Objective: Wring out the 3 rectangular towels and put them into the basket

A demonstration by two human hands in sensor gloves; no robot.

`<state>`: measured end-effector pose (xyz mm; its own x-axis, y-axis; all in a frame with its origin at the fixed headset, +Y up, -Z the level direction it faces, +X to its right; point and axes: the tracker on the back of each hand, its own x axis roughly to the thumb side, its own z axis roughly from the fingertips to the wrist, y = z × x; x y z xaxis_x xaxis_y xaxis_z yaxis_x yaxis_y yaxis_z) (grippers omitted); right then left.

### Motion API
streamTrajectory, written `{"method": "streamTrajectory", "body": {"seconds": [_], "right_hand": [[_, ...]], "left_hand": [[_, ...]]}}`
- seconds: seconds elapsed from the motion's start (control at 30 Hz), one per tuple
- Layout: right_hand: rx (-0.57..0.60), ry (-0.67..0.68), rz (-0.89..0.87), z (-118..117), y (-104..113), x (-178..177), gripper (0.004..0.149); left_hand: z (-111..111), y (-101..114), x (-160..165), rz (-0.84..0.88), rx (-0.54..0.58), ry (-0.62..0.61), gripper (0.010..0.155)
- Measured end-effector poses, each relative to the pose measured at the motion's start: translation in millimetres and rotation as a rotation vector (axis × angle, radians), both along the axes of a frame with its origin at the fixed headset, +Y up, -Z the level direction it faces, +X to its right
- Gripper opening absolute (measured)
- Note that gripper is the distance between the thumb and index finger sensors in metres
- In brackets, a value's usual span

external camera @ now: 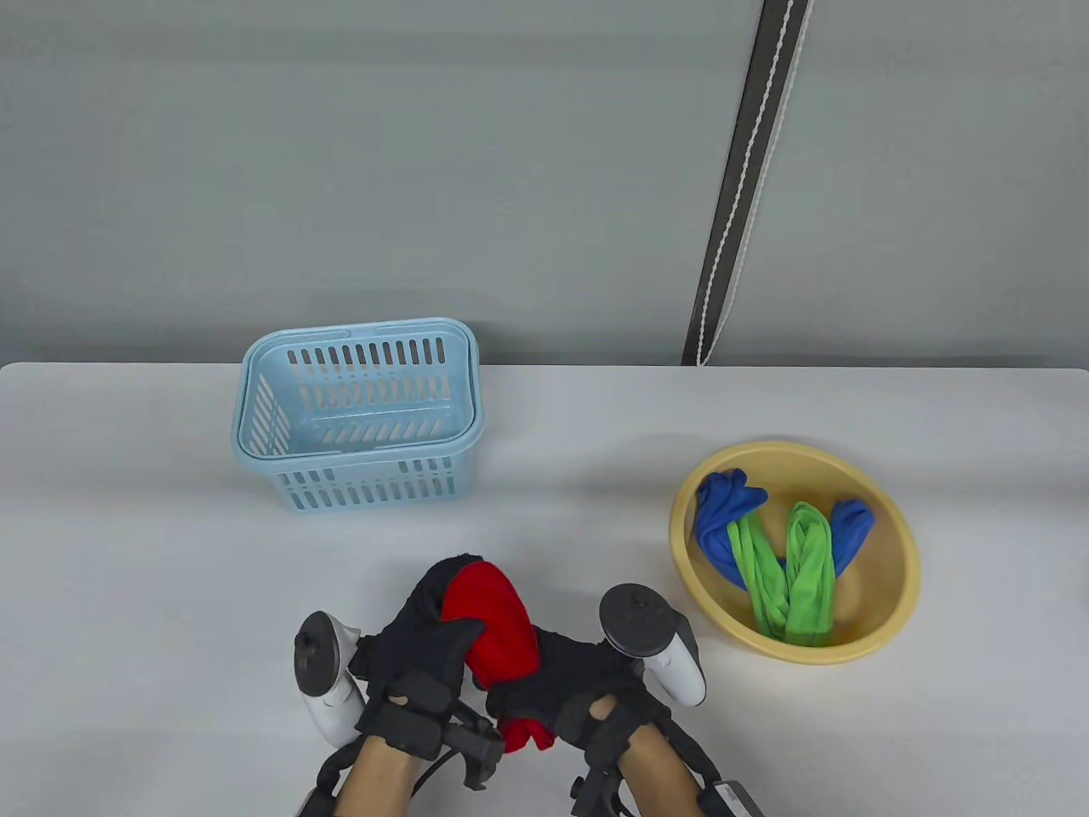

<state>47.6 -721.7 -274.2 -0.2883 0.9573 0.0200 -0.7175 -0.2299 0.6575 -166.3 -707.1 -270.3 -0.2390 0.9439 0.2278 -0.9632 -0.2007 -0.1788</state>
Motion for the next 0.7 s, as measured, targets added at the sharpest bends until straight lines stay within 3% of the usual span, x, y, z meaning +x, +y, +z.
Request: {"method": "streamTrajectory", "body": {"seconds": [0.2,0.23,0.37,0.47,0.57,0.7], "right_hand": [[0.068,-0.048,0.071,-2.5,6.5,7.7,0.056],[0.094,-0.053,0.11,-3.5,8.0,10.0,0.056],[0.162,-0.124,0.186,-6.4,9.9,22.5,0.062],[0.236,-0.152,0.337,-8.0,14.3,30.5,0.062],[0.247,-0.184,0.421,-9.7,14.2,37.2,0.054],[0.192,-0.172,0.485,-15.6,9.4,51.7,0.05]], "left_hand": [[-1.7,5.4,-12.7,-0.099,0.02,0.084,0.058],[-2.1,6.3,-15.3,-0.185,0.019,0.035,0.058],[-4.4,6.5,-18.5,-0.327,0.05,0.073,0.06],[-4.5,7.5,-15.2,-0.454,0.086,0.082,0.061],[1.2,16.7,-6.8,-0.752,0.24,0.122,0.068],[17.4,33.0,17.0,-1.336,0.59,0.118,0.09]]}}
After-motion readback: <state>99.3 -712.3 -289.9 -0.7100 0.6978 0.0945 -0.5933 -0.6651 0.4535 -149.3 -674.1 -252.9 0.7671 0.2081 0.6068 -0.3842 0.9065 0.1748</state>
